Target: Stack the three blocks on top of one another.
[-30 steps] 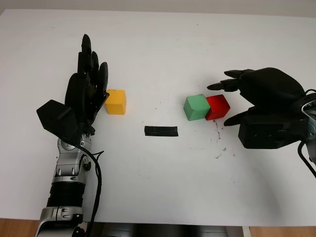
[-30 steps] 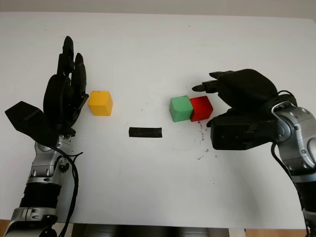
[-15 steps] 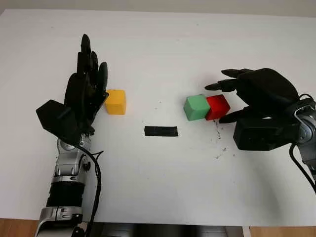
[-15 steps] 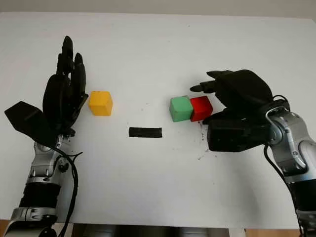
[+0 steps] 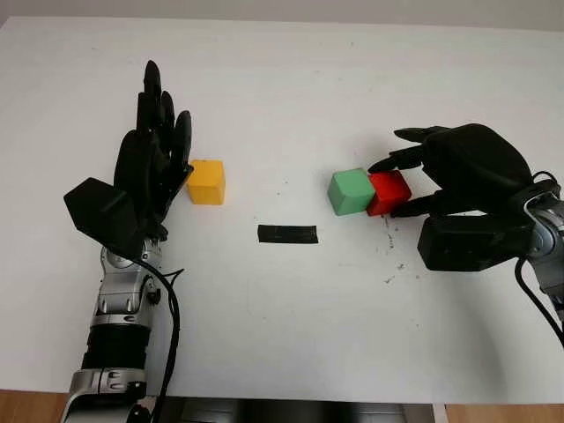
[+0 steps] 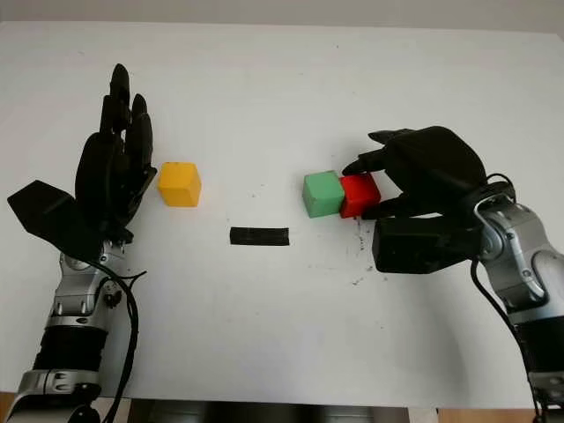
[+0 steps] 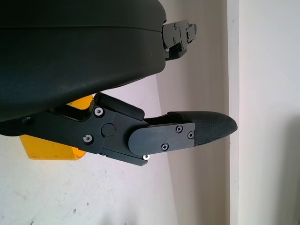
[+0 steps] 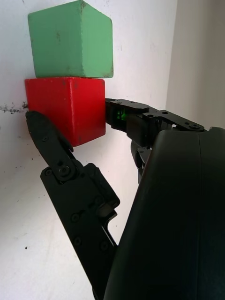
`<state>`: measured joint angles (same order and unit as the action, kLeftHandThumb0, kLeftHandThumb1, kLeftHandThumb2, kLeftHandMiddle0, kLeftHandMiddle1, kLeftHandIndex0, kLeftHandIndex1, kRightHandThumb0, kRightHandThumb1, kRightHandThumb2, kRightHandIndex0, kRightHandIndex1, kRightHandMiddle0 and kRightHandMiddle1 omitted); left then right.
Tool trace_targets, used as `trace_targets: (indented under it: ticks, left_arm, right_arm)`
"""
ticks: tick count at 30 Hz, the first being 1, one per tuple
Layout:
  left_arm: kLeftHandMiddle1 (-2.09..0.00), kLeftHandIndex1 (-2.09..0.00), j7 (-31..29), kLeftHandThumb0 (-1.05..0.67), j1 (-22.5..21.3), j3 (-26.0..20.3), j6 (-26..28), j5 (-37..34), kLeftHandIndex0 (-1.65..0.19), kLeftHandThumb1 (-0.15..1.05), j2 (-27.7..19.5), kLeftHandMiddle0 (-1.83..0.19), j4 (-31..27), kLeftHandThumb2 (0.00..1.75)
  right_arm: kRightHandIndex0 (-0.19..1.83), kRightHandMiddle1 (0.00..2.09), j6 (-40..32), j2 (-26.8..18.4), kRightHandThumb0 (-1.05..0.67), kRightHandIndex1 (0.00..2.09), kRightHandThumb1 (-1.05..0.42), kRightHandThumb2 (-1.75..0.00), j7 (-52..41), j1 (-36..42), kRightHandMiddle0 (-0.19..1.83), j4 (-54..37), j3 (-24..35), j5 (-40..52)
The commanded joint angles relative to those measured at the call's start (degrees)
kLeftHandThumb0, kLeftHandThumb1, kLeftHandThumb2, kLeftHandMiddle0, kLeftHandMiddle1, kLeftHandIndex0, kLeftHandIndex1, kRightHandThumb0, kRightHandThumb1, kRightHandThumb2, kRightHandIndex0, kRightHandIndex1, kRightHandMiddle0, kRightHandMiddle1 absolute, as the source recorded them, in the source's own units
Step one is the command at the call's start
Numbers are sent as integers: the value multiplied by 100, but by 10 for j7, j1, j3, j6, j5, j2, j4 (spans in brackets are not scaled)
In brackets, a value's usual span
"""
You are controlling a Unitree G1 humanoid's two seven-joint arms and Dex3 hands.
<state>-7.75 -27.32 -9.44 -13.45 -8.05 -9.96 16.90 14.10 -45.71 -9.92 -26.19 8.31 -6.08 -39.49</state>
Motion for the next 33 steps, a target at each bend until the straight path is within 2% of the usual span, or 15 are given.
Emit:
trace_targets:
  ticks: [1,7,15,25,33]
  left_arm:
    - [-6,-6,0,-78,-6,-2,-5,-1,15,105,-1,16,-4,49]
    - [-5,-5,-2,-78,-8,-1,-8,1,15,105,-3,16,0,50]
    - [-5,-5,0,-79,-6,-1,-5,1,16,105,-1,16,-2,49]
    - [-5,-5,0,-79,-3,2,-6,0,16,105,5,16,-2,49]
    - [-5,-5,-5,-78,0,2,-13,0,16,105,4,17,-1,49]
  right_arm:
    - [47,87,4,-5,-51,5,-86,-6,1,1,69,4,-3,-1]
    - [47,105,18,-6,-46,5,-88,-6,13,2,66,12,-1,-2]
    - [45,114,-1,-5,-40,5,-91,-5,10,11,57,-11,28,26]
    - [47,112,-10,-10,-35,6,-86,-4,33,14,64,-34,66,36]
    - [45,110,-74,13,-30,5,-85,-5,11,12,65,-121,92,62]
